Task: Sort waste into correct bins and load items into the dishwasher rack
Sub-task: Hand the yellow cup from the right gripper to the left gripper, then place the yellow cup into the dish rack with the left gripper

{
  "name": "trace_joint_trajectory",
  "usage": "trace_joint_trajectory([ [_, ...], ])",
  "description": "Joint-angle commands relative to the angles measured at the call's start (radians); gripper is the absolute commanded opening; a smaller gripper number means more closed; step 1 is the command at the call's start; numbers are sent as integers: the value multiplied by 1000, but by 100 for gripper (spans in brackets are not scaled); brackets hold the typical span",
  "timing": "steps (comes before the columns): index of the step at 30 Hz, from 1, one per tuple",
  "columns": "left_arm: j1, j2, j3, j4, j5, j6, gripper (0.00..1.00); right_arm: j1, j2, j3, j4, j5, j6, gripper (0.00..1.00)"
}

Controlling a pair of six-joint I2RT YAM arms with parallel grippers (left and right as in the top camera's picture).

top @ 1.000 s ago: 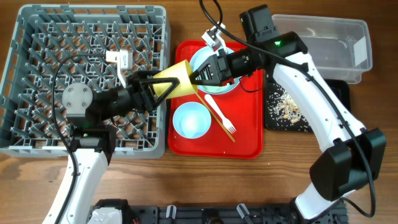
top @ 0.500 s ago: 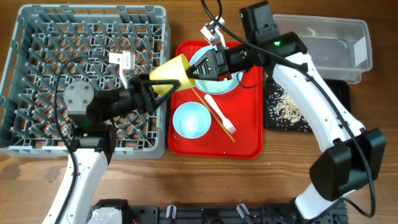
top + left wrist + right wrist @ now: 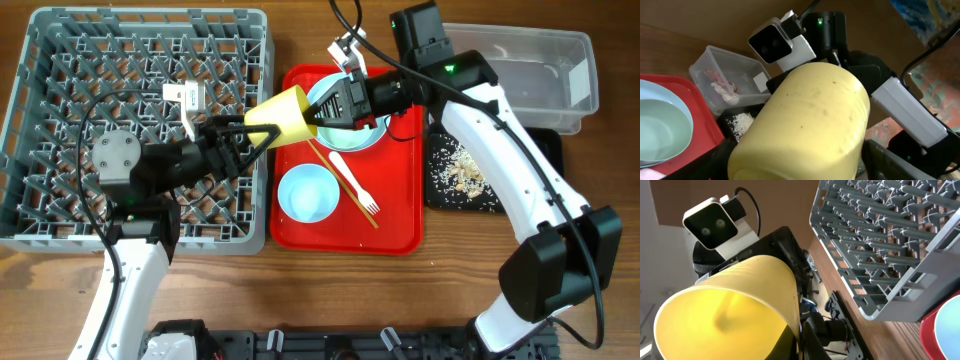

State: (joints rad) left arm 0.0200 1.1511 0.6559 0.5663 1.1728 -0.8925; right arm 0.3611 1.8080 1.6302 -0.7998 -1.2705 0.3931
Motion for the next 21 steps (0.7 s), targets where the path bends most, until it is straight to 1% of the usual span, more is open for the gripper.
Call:
trace_joint_trajectory([
  [1,4,3,10,13,5,25,78,0,-12,12,-5,-10,0,4],
  [4,3,3,10,71,5,24,77,0,-12,12,-6,-31,0,4],
  [7,0,3,10,72,19,24,78,1,-12,12,-6,-32,0,4],
  [9,-31,3,10,74,20,25,77,2,-12,12,-6,-32,0,4],
  [10,-39,3,10,74,20,25,76,3,-12,12,-6,-32,0,4],
  [13,-52,3,10,74,20,24,67,6,-12,12,-6,-32,0,4],
  [21,-50,3,10,70,20,25,57,6,-12,12,-5,-31,-3,5],
])
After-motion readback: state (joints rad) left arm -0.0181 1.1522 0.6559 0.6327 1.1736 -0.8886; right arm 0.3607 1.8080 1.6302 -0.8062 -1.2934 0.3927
